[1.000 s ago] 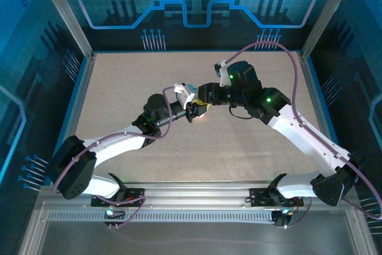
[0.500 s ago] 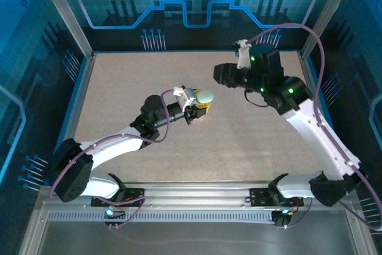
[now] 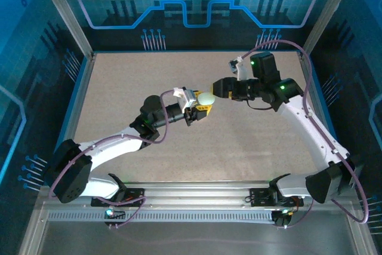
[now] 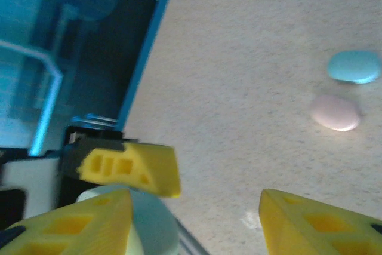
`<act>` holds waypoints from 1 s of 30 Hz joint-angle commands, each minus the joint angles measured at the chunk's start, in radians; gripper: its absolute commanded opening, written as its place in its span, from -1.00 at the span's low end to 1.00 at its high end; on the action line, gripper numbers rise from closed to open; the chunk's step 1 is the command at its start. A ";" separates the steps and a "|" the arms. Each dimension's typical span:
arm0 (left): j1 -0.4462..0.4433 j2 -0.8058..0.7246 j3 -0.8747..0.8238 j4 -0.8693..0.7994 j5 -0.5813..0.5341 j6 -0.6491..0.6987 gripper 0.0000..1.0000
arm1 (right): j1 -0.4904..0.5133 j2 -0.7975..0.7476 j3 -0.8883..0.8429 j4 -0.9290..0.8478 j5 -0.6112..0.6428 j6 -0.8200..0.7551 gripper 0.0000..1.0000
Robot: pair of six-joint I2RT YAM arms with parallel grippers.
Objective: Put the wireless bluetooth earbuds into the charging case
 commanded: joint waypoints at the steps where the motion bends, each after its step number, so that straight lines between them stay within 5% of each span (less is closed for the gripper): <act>1: 0.001 0.001 0.037 0.083 0.036 -0.044 -0.40 | -0.010 -0.004 -0.060 0.097 -0.294 0.057 0.19; 7: 0.002 0.006 0.047 0.077 0.032 -0.070 -0.41 | -0.013 -0.003 -0.135 0.253 -0.413 0.133 0.11; 14: 0.003 0.023 0.083 0.048 0.168 -0.072 -0.34 | -0.018 0.018 -0.139 0.262 -0.389 0.136 -0.39; 18: 0.004 0.021 0.087 0.008 0.157 -0.052 -0.31 | -0.037 0.000 -0.153 0.252 -0.354 0.136 -0.61; 23: 0.008 0.012 0.083 -0.087 0.090 -0.001 0.04 | -0.098 -0.053 -0.253 0.391 -0.309 0.248 -0.75; 25: 0.010 0.002 0.079 -0.150 0.066 0.020 0.47 | -0.116 -0.061 -0.291 0.416 -0.280 0.269 -0.75; 30: 0.011 -0.073 -0.022 -0.206 -0.074 0.057 0.75 | -0.159 -0.044 -0.409 0.378 -0.062 0.212 -0.73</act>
